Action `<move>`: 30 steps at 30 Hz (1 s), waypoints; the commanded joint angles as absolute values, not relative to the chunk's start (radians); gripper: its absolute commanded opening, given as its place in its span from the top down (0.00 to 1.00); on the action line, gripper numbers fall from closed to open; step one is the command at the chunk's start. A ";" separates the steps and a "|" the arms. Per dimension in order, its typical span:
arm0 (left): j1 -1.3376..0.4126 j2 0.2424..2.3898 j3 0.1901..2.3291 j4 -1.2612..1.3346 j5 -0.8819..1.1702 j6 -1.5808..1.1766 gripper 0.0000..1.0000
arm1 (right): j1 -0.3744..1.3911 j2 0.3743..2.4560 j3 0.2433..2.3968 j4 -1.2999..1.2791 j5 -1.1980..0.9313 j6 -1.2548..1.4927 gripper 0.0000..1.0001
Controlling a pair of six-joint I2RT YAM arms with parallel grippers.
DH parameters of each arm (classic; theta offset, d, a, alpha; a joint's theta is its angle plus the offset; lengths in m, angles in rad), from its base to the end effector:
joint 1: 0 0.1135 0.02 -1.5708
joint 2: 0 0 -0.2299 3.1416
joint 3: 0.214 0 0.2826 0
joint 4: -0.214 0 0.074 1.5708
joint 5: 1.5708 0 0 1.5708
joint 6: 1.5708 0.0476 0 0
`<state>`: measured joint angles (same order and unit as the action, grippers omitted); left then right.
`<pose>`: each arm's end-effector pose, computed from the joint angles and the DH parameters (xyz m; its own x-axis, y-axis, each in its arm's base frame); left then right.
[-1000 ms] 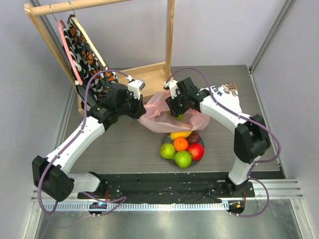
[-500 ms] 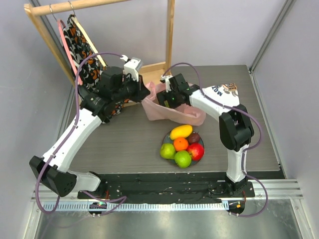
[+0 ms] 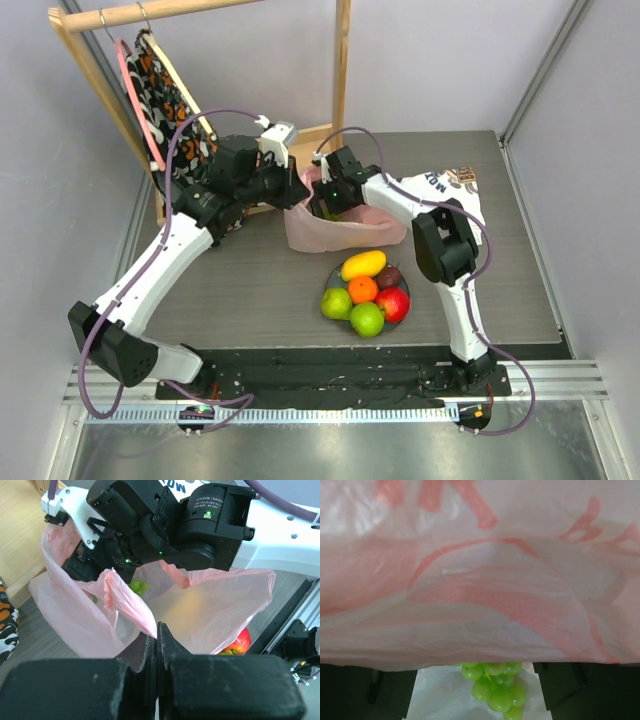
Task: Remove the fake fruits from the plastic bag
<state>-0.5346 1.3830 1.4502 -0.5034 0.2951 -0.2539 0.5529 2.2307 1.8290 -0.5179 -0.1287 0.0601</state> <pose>0.3001 -0.1938 0.3673 -0.5313 0.0353 -0.8464 0.6001 0.7209 -0.3466 0.4325 0.2741 0.1460 -0.7109 -0.3687 -0.5989 -0.5453 0.8268 0.1383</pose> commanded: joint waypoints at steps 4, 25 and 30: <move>-0.537 1.379 1.444 -0.443 0.284 -0.244 1.00 | 0.572 2.203 1.802 -0.525 -0.104 0.045 0.30; -0.518 1.381 1.371 -0.373 0.209 -0.190 1.00 | 0.492 1.697 1.692 -0.735 -0.434 -0.282 0.99; -0.518 1.396 1.353 -0.325 0.212 -0.158 1.00 | 0.483 1.554 1.594 -0.719 -0.480 -0.301 0.99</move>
